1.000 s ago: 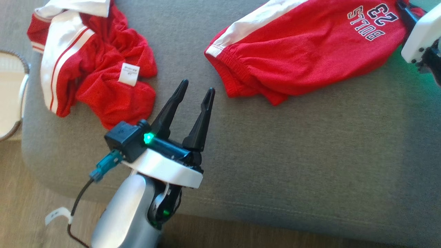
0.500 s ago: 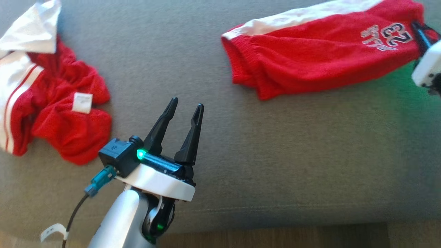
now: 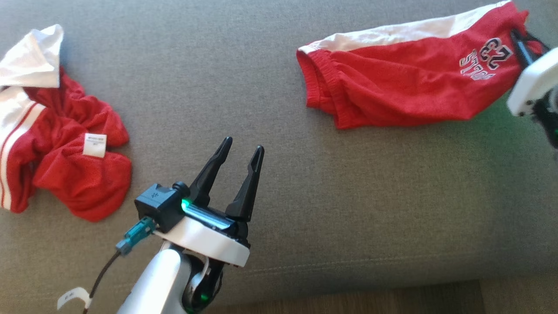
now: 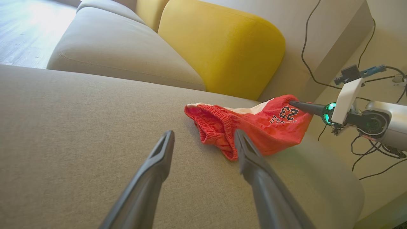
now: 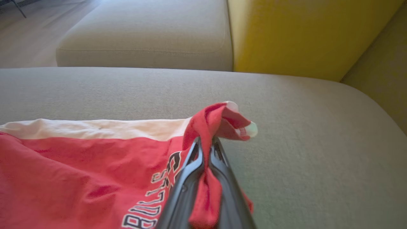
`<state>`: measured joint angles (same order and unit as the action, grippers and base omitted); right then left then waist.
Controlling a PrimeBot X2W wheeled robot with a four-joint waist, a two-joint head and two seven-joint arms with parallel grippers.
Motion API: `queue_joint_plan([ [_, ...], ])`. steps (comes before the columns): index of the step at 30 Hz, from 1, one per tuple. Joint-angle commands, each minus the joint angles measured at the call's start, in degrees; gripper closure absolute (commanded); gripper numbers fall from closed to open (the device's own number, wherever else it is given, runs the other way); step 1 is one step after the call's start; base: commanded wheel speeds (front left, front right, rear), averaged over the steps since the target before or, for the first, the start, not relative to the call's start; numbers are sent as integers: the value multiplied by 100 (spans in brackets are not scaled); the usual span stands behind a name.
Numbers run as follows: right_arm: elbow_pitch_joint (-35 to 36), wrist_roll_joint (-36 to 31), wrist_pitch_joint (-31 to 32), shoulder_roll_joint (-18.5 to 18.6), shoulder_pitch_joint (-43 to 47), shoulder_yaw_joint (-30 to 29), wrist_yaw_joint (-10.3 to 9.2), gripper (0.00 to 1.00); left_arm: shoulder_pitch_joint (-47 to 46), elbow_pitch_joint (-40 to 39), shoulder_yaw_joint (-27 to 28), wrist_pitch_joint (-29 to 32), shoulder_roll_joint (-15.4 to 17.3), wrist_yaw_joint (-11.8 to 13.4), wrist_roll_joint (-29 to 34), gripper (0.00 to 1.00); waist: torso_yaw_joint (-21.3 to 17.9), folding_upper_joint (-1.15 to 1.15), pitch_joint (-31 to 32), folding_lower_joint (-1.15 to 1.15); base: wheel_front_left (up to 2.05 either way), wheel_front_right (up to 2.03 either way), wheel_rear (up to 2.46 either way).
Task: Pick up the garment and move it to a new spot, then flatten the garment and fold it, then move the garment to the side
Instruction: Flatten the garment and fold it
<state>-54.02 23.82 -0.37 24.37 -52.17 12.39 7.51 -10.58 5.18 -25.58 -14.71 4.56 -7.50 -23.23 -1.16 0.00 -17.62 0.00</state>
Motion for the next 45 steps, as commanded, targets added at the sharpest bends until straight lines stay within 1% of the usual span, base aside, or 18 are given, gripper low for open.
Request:
queue_joint_plan([
  [1, 263, -206, -54, -109, -74, 5, -2, 100, 44, -135, 119, -29, 69, 1, -9, 0, 86, 0, 102, 0, 0, 0, 0],
  [2, 263, -206, -54, -109, -74, 5, -2, 100, 44, -135, 119, -29, 69, 1, -9, 0, 86, 0, 102, 0, 0, 0, 0],
  [5, 422, -453, -8, -335, -108, 26, -2, 100, 101, -116, 105, -29, 56, 1, -21, 0, 195, 0, 219, 0, 0, 0, 0],
  [9, 765, -611, 105, -705, -80, 140, -2, 100, 196, -130, 119, -29, 30, 1, 7, 0, 330, 0, 356, 0, 0, 0, 0],
  [17, 1550, -680, 501, -1456, 136, 359, -2, 100, 297, -163, 120, -29, -10, 1, 50, 0, 502, 0, 463, 0, 0, 0, 0],
  [22, 1523, -790, 738, -1907, 372, 320, -2, 100, 276, -151, 95, -29, -32, 1, 45, 0, 596, 0, 426, 0, 0, 0, 0],
  [27, 1276, -878, 814, -2091, 615, 361, -2, 100, 223, -119, 88, -29, -60, 1, 18, 0, 694, 0, 385, 0, 0, 0, 0],
  [28, 1258, -841, 791, -2108, 656, 372, -2, 69, 222, -114, 93, -29, -66, 1, 13, 0, 710, 0, 382, 0, 0, 0, 0],
  [29, 1265, -782, 745, -2121, 695, 375, -2, 13, 226, -108, 107, -29, -71, 1, 8, 0, 719, 0, 381, 0, 0, 0, 0],
  [30, 1302, -699, 683, -2130, 736, 385, -2, 0, 232, -104, 121, -29, -75, 1, 4, 0, 723, 0, 384, 0, 0, 0, 0],
  [35, 1805, -54, 289, -2146, 974, 346, -2, 0, 302, -97, 188, -29, -87, 1, -4, 0, 662, 0, 460, 0, 0, 0, 0],
  [38, 2175, 67, 115, -2144, 1158, 180, -2, 0, 366, -139, 220, -29, -92, 1, -28, 0, 576, 0, 559, 0, 0, 0, 0],
  [42, 2670, -300, -147, -1806, 1511, -243, -2, 0, 467, -199, 328, -29, -101, 1, 5, 0, 471, 0, 716, 0, 0, 0, 0],
  [45, 3004, -612, -304, -1577, 1906, -619, -2, 0, 579, -278, 507, -29, -112, 2, 115, 0, 390, 0, 838, 0, 0, 0, 0],
])
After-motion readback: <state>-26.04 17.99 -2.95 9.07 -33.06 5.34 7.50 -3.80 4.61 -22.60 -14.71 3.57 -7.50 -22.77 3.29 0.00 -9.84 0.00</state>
